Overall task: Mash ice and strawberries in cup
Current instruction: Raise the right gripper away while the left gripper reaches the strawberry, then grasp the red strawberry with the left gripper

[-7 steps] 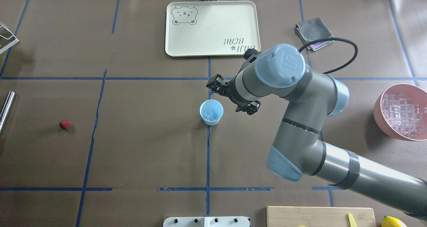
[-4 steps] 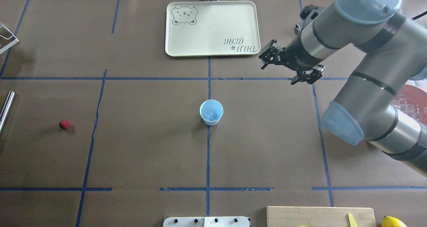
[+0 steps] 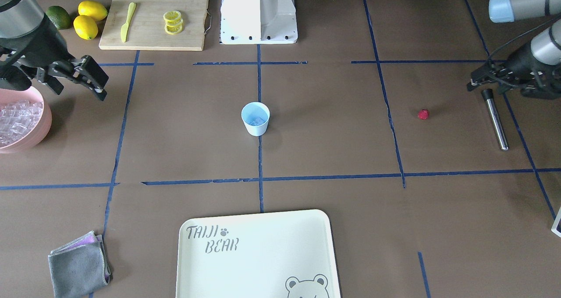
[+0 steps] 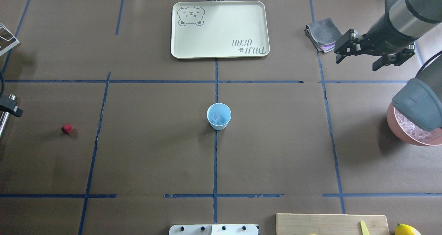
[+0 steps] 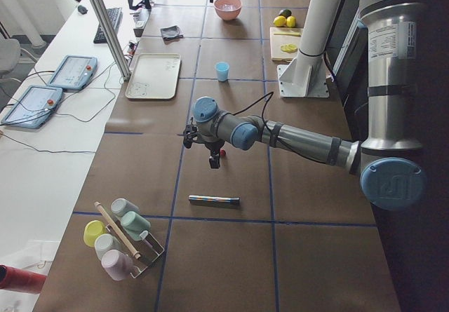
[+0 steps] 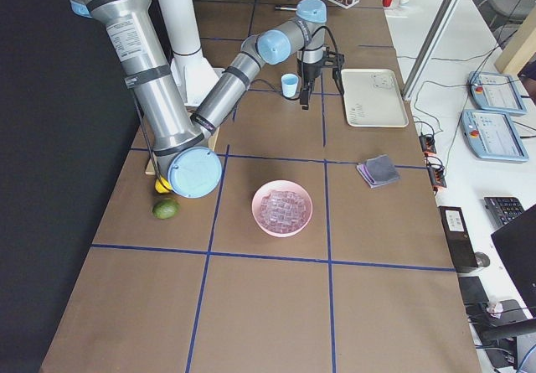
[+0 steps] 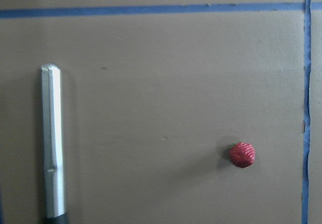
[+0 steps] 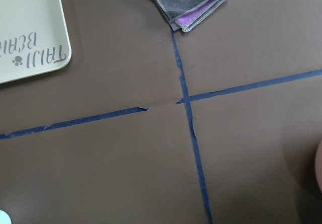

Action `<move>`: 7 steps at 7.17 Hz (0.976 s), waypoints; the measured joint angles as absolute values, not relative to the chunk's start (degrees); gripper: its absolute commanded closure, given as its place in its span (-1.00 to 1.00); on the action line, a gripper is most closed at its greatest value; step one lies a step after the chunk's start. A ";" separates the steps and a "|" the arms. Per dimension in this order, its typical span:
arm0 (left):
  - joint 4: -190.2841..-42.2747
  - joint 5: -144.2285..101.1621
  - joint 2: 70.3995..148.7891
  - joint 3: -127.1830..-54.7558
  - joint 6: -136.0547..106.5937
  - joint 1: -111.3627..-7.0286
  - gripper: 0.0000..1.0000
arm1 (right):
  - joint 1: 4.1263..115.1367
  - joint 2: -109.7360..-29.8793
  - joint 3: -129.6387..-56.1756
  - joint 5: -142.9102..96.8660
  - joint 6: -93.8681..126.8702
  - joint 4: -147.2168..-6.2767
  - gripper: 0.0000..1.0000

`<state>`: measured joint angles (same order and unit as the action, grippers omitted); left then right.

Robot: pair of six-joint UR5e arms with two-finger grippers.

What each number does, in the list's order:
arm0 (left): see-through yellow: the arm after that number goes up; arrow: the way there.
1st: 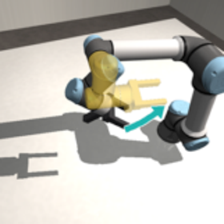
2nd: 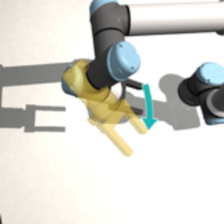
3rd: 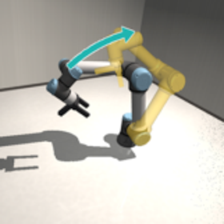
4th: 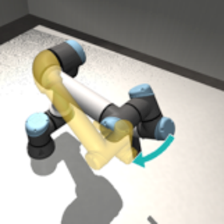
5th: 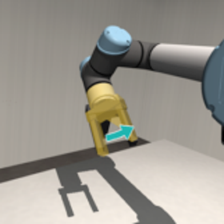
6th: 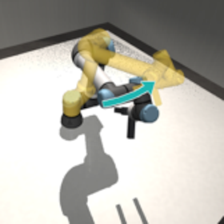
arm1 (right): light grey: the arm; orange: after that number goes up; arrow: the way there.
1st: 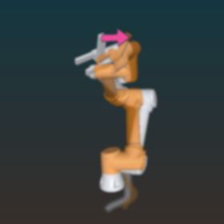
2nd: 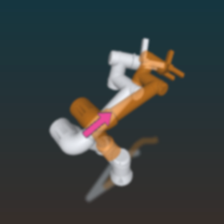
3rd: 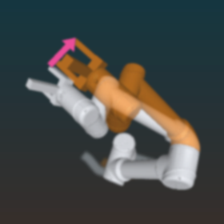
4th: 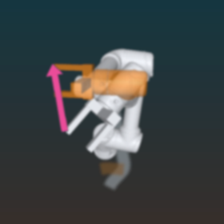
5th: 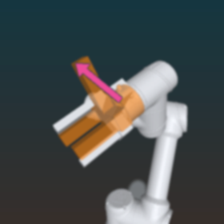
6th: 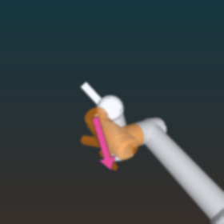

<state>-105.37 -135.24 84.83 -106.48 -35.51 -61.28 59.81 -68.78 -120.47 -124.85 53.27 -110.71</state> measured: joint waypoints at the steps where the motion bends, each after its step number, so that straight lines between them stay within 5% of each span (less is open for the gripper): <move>1: -110.13 -131.99 85.92 -104.65 -41.48 -56.93 -1.00 | 62.02 -70.35 -120.46 -126.57 48.89 -111.26 -1.00; 7: -118.77 -126.39 91.55 -96.15 -52.19 -49.16 -1.00 | 66.65 -74.75 -120.17 -130.07 39.72 -111.16 -1.00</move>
<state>-118.77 -126.39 91.55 -96.15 -52.19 -49.16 66.65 -74.75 -120.17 -130.07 39.72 -111.16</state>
